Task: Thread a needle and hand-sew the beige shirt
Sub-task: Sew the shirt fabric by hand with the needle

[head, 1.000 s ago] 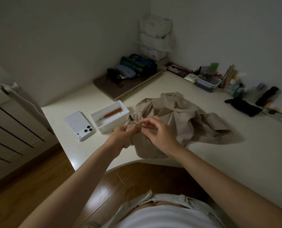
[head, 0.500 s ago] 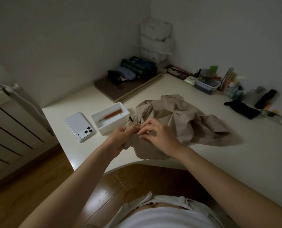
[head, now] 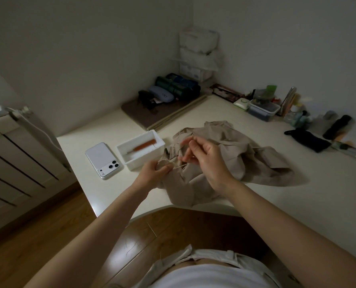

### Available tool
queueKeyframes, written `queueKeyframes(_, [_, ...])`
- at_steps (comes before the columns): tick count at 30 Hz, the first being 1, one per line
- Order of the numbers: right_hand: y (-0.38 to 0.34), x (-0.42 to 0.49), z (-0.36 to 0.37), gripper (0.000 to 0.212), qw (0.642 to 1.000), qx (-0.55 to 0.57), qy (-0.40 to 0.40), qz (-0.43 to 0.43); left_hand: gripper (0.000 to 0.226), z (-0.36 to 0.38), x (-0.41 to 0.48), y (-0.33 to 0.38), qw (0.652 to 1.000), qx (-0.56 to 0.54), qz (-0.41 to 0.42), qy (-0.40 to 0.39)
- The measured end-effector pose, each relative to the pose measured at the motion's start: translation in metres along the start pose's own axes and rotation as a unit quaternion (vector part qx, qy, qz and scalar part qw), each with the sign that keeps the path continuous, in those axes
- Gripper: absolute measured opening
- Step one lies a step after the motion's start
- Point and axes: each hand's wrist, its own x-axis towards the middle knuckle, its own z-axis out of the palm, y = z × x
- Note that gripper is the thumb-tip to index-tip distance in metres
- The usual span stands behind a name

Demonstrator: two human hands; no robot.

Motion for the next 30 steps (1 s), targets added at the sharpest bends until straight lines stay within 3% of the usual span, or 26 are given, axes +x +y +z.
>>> queueKeyframes(2, [-0.006,0.000,-0.004,0.021,1.000,0.007,0.004,0.007,0.026,-0.001,0.002,-0.001,0.997,0.072,0.018,0.038])
queueKeyframes(5, [-0.013,0.006,-0.012,0.024,1.000,-0.009,0.024,0.005,0.040,-0.004,0.001,0.013,0.978,0.163,0.126,0.033])
queueKeyframes(7, [-0.018,0.014,-0.020,0.024,0.999,-0.004,0.039,0.007,0.040,0.000,-0.008,0.032,0.971,0.157,0.172,-0.051])
queueKeyframes(10, [-0.022,0.028,-0.032,0.024,0.998,0.036,0.049,0.012,0.027,0.010,-0.022,0.055,0.961,0.098,0.148,-0.211])
queueKeyframes(13, [-0.018,0.041,-0.049,0.024,0.997,0.015,0.068,0.018,0.020,0.012,-0.026,0.062,0.949,0.021,0.148,-0.276])
queueKeyframes(20, [0.025,0.044,-0.101,0.026,0.955,-0.198,0.212,0.056,0.027,-0.009,-0.024,0.064,0.953,-0.154,0.170,-0.199])
queueKeyframes(27, [0.081,0.026,-0.130,0.030,0.907,-0.320,0.222,0.159,0.023,-0.017,-0.025,0.077,0.936,-0.237,0.206,-0.160])
queueKeyframes(30, [0.093,0.019,-0.129,0.030,0.902,-0.328,0.233,0.158,0.024,-0.017,-0.025,0.079,0.941,-0.202,0.227,-0.147])
